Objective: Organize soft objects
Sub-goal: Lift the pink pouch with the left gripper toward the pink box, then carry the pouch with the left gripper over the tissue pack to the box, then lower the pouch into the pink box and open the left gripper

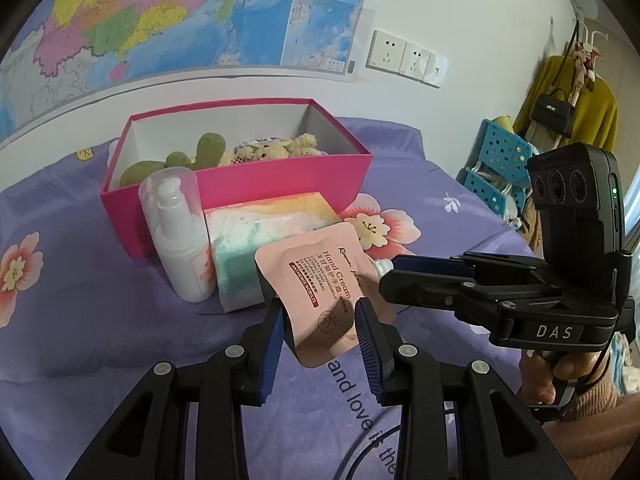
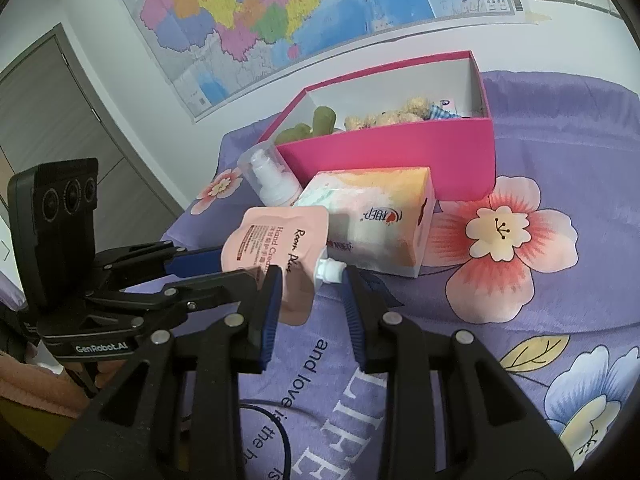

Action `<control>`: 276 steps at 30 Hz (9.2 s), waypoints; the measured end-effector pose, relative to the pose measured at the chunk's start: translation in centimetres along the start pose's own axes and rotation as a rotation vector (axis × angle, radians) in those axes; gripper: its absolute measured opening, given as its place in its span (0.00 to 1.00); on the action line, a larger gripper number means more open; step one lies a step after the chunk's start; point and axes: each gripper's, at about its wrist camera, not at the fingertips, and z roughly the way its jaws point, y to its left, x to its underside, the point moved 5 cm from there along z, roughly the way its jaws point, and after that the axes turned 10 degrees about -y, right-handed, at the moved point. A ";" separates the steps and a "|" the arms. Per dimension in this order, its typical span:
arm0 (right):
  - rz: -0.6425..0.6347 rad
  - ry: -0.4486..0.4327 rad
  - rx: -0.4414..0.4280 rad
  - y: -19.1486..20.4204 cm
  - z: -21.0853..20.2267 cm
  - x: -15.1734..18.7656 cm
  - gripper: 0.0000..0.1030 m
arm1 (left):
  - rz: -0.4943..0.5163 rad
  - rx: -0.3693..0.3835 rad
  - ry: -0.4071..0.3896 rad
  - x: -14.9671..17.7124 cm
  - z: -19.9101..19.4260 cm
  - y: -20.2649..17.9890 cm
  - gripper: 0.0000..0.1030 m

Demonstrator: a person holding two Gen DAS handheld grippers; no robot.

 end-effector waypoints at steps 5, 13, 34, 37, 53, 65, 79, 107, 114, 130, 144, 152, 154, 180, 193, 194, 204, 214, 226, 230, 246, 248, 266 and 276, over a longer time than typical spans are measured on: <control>-0.005 -0.005 0.001 0.0 0.2 -0.6 0.33 | 0.008 -0.002 -0.006 -0.2 0.0 -0.1 0.34; -0.011 -0.017 0.007 -0.3 0.1 -0.9 0.33 | 0.019 -0.005 -0.018 -0.7 0.0 -0.3 0.34; -0.001 -0.040 0.011 -0.6 0.0 -1.8 0.33 | 0.034 -0.008 -0.034 -1.6 0.4 -0.3 0.34; -0.004 -0.044 0.012 -0.5 -0.1 -2.0 0.33 | 0.033 -0.008 -0.036 -1.8 0.5 -0.2 0.34; -0.013 -0.069 0.018 -0.4 -0.5 -2.9 0.33 | 0.045 -0.009 -0.049 -2.6 0.6 -0.3 0.34; -0.021 -0.082 0.015 -0.6 -0.3 -3.9 0.33 | 0.051 -0.018 -0.066 -3.3 0.7 -0.1 0.34; -0.031 -0.093 0.015 -0.6 -0.2 -4.7 0.33 | 0.055 -0.021 -0.083 -4.2 0.9 0.2 0.34; -0.036 -0.116 0.020 -0.9 -0.2 -5.8 0.33 | 0.053 -0.022 -0.087 -5.1 1.5 0.6 0.34; -0.040 -0.117 0.017 -0.9 -0.1 -6.0 0.33 | 0.049 -0.026 -0.092 -5.7 1.8 0.9 0.34; -0.047 -0.132 0.019 -0.8 0.1 -6.7 0.33 | 0.055 -0.028 -0.102 -6.4 2.1 1.2 0.34; -0.057 -0.132 0.018 -0.8 0.5 -7.1 0.33 | 0.049 -0.034 -0.111 -6.8 2.3 1.5 0.34; -0.059 -0.129 -0.021 -0.1 0.9 -7.4 0.32 | 0.056 0.004 -0.109 -7.1 2.3 0.7 0.29; -0.076 -0.128 -0.009 0.2 1.2 -7.5 0.31 | 0.071 -0.016 -0.115 -7.3 2.2 0.5 0.28; 0.045 0.023 0.062 -5.5 6.8 -4.4 0.36 | -0.047 -0.013 0.018 -2.2 5.4 4.0 0.38; 0.072 0.030 -0.012 -5.4 6.9 -4.3 0.29 | -0.060 0.031 0.052 -2.4 7.1 3.3 0.27; 0.069 0.028 -0.006 -5.4 6.8 -4.2 0.25 | -0.063 0.032 0.050 -2.3 6.9 3.3 0.27; 0.074 -0.016 0.000 -5.0 4.7 -4.1 0.16 | -0.031 0.042 0.018 -2.8 5.6 2.2 0.27; 0.026 -0.085 0.002 -3.5 2.3 -5.6 0.16 | 0.020 0.038 -0.050 -4.8 3.2 1.1 0.27; 0.012 -0.127 0.002 -3.1 1.4 -7.2 0.16 | 0.040 0.029 -0.087 -6.3 2.8 0.7 0.27; 0.010 -0.132 0.001 -3.1 1.5 -7.7 0.16 | 0.043 0.025 -0.094 -6.5 2.8 0.7 0.27; 0.009 -0.149 0.000 -3.3 1.7 -9.0 0.16 | 0.053 0.019 -0.116 -7.4 2.9 0.9 0.27; 0.010 -0.150 0.000 -3.4 1.7 -9.0 0.16 | 0.053 0.019 -0.118 -7.5 2.9 0.9 0.27; 0.012 -0.163 0.000 -3.8 1.8 -10.3 0.16 | 0.059 0.019 -0.128 -8.4 3.2 1.1 0.27; 0.023 -0.167 0.004 -4.3 2.3 -11.0 0.16 | 0.052 0.017 -0.125 -9.1 3.9 1.5 0.27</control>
